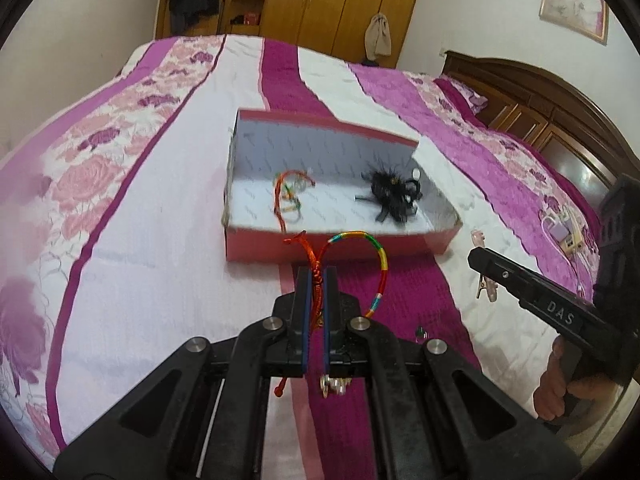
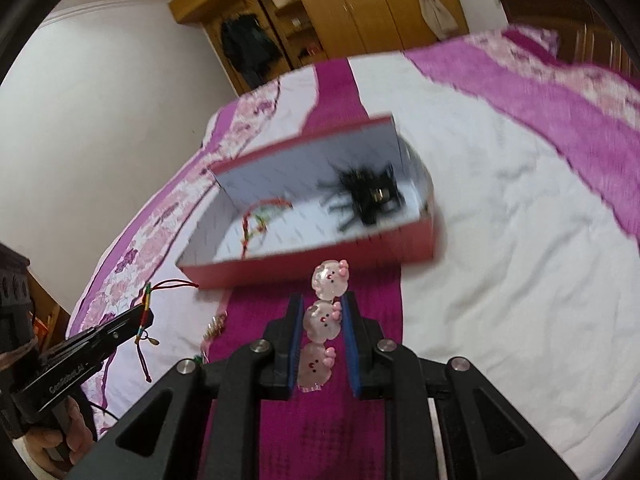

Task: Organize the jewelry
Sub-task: 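Grasp the rainbow-string bracelet with the left gripper while the right grasps the pink bead strand, then carry both held items over the red box and lower them inside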

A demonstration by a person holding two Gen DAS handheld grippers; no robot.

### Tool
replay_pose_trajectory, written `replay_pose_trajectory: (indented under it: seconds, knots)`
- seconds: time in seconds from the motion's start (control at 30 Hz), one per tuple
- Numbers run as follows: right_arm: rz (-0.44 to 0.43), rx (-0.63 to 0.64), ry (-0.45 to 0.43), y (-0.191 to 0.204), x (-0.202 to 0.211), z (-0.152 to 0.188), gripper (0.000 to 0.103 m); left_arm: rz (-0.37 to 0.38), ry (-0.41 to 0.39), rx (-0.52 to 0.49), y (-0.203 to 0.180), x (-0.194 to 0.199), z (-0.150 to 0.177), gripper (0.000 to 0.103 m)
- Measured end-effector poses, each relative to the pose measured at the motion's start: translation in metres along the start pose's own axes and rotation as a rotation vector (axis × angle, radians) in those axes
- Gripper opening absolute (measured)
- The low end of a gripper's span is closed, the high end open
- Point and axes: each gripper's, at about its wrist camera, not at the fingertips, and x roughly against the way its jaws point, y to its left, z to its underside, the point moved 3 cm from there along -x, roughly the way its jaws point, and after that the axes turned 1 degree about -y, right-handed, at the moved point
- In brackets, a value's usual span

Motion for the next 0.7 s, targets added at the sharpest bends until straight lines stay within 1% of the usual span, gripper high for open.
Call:
replay_pose_trajectory:
  seconds: [0.27, 0.5, 0.7]
  knots:
    - [0.031, 0.082, -0.111, 0.013, -0.003, -0.024, 0.021, -0.031, -0.121, -0.028, -0.003, -0.011, -0.025, 0.000]
    - [0.072, 0.127, -0.180, 0.017, -0.025, -0.044, 0.021, -0.066, -0.227, -0.057, -0.005, -0.030, -0.049, 0.000]
    - [0.106, 0.156, -0.218, 0.014, -0.049, -0.061, 0.021, -0.093, -0.273, -0.065, -0.005, -0.049, -0.060, 0.000]
